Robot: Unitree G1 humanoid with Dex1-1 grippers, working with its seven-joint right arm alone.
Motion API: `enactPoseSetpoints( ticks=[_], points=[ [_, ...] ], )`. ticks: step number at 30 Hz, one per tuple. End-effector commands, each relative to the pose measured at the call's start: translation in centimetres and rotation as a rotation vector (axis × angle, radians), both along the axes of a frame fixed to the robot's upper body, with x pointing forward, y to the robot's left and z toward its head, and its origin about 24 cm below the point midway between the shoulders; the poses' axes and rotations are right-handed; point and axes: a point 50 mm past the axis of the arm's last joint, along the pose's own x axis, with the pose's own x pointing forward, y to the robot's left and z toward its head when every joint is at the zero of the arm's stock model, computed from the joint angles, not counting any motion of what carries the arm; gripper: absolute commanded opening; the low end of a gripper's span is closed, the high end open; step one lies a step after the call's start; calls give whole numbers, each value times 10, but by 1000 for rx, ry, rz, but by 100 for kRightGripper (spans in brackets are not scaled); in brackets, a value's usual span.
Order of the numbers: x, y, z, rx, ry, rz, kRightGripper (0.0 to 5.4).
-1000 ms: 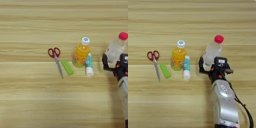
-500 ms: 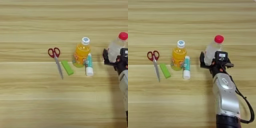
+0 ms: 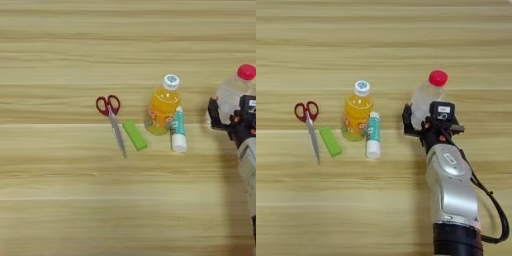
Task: Move the objects on the table
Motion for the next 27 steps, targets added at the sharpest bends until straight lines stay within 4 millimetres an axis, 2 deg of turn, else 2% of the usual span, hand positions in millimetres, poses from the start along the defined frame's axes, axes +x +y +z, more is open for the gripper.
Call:
enactPoseSetpoints(
  ticks=[1, 10, 27],
  points=[
    [15, -4, 32, -57, -140, 19, 426],
    [11, -1, 31, -53, -150, 33, 328],
    [-18, 23, 19, -4, -105, 100, 312]
  ],
)
